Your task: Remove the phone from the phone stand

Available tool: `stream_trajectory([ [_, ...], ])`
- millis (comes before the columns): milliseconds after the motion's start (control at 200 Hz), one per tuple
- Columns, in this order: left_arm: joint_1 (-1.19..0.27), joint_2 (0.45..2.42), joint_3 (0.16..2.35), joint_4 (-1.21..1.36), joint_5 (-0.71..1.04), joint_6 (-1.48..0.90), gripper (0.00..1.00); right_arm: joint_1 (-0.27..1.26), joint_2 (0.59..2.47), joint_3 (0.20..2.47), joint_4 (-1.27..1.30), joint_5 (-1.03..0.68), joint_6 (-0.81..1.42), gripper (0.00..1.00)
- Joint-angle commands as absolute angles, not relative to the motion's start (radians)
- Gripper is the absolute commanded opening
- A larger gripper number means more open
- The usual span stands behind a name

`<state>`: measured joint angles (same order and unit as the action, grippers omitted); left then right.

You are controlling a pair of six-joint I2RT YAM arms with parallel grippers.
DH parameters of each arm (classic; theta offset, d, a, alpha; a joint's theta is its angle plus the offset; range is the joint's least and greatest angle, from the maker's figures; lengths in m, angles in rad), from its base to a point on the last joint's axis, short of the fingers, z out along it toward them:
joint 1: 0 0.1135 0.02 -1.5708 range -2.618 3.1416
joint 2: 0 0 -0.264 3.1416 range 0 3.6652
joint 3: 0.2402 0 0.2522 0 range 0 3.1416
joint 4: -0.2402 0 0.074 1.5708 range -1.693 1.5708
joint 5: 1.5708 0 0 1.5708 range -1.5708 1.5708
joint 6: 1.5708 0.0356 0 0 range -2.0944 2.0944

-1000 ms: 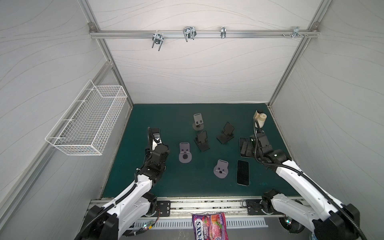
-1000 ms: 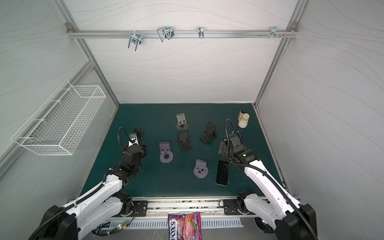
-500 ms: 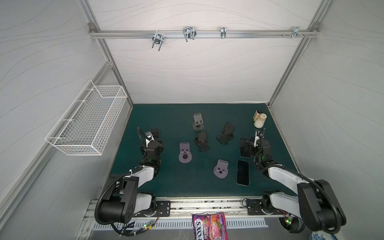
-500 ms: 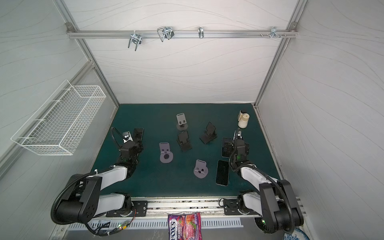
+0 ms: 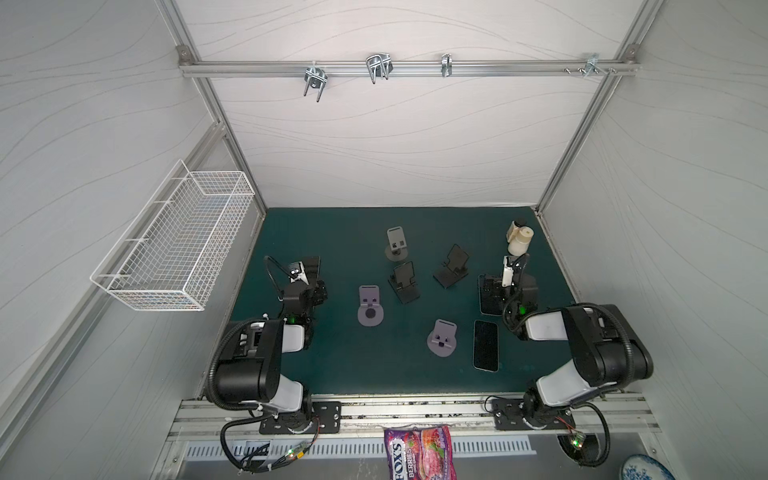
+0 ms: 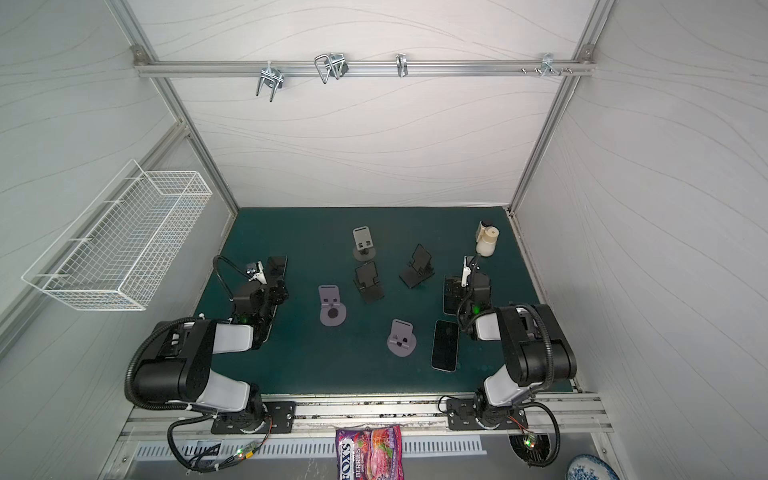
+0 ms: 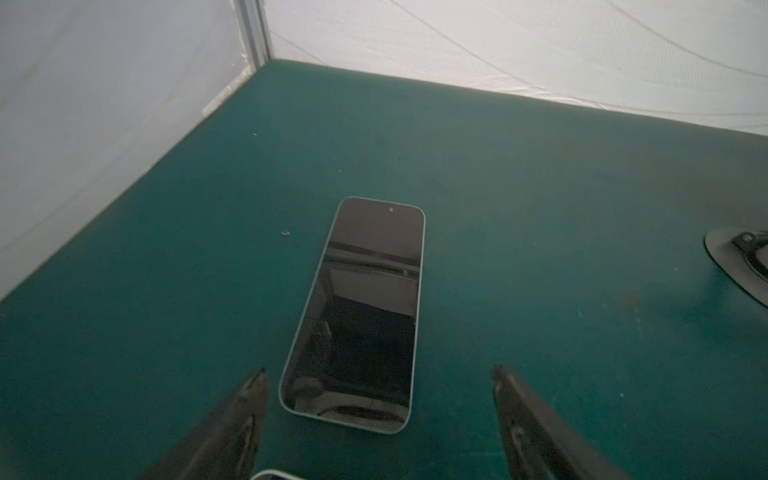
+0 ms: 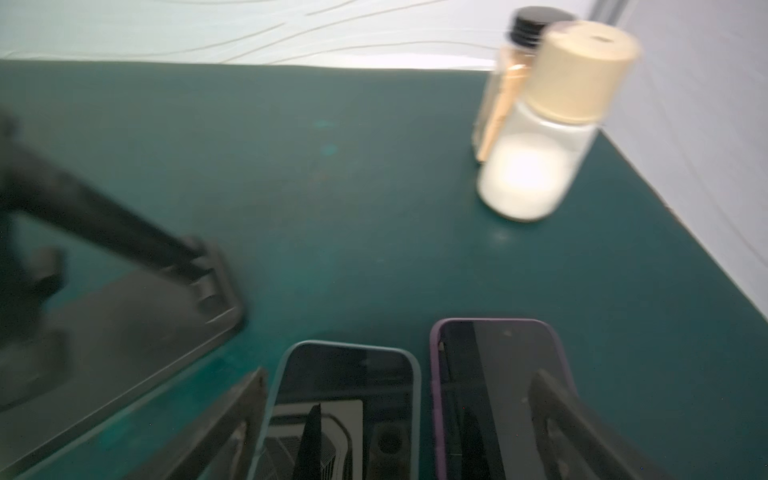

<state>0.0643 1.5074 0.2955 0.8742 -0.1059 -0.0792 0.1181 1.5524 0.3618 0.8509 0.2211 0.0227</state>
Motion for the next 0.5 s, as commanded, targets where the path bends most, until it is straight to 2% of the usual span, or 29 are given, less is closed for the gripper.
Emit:
stream_trajectory([
  [0,0.072,1.531,0.354,0.938,-0.087,-0.094,0.88,0.103,1.56,0.386,0.882,0.251,0.066,0.99],
  [210,0.059,1.548,0.397,0.885,-0.113,-0.08,0.99,0.126,1.564,0.422,0.823,0.288,0.058,0.99],
  [495,0.055,1.545,0.397,0.876,-0.117,-0.081,0.99,0.127,1.564,0.422,0.822,0.288,0.057,0.99],
])
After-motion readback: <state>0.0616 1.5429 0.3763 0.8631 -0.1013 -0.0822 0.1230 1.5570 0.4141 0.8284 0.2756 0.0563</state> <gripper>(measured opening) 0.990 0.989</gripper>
